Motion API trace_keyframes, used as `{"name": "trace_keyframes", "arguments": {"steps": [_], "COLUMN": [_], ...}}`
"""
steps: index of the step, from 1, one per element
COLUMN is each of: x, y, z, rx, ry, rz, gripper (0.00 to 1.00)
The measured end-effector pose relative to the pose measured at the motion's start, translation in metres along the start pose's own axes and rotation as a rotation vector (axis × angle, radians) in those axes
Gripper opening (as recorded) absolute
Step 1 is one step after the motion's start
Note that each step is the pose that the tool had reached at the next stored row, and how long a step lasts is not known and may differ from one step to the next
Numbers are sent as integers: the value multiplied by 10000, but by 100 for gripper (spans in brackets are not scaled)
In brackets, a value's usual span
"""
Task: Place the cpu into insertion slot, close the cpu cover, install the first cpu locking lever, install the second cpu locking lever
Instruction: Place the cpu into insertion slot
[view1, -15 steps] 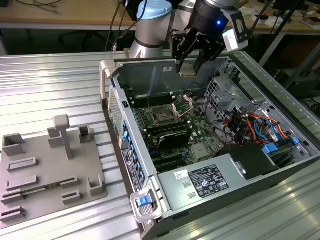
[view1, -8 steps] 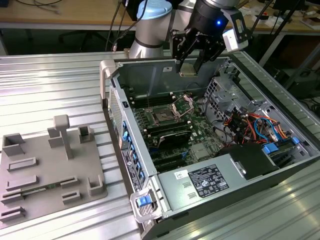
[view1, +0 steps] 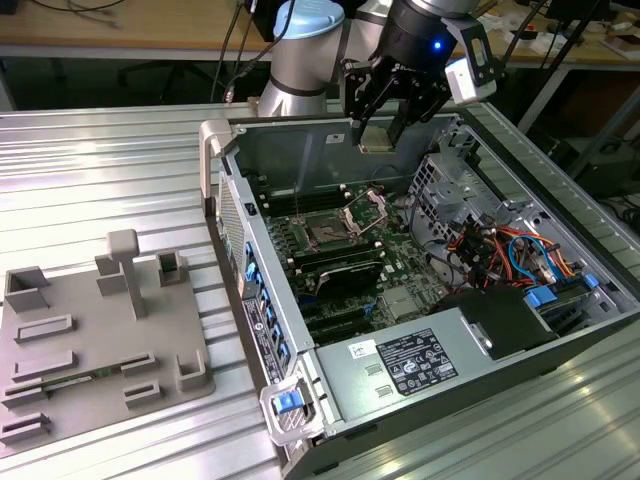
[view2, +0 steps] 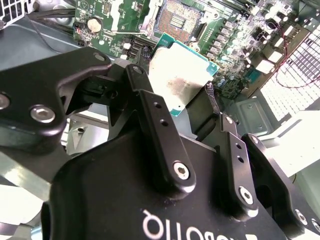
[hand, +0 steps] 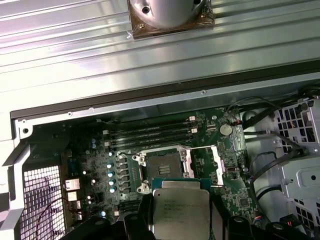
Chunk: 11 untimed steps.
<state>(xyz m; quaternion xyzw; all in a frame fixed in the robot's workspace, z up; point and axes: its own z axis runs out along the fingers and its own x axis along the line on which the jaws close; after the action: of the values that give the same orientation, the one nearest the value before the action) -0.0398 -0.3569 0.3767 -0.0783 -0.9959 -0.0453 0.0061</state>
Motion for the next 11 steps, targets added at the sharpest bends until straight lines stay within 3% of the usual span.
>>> {"name": "trace_keyframes", "arguments": {"steps": [2, 6, 11], "x": [0, 0, 0], "y": [0, 0, 0], "z": [0, 0, 0], "rx": [-1, -14, -16], "ry": [-9, -64, -74], "rz": [97, 710, 825], "gripper": [55, 55, 55]}}
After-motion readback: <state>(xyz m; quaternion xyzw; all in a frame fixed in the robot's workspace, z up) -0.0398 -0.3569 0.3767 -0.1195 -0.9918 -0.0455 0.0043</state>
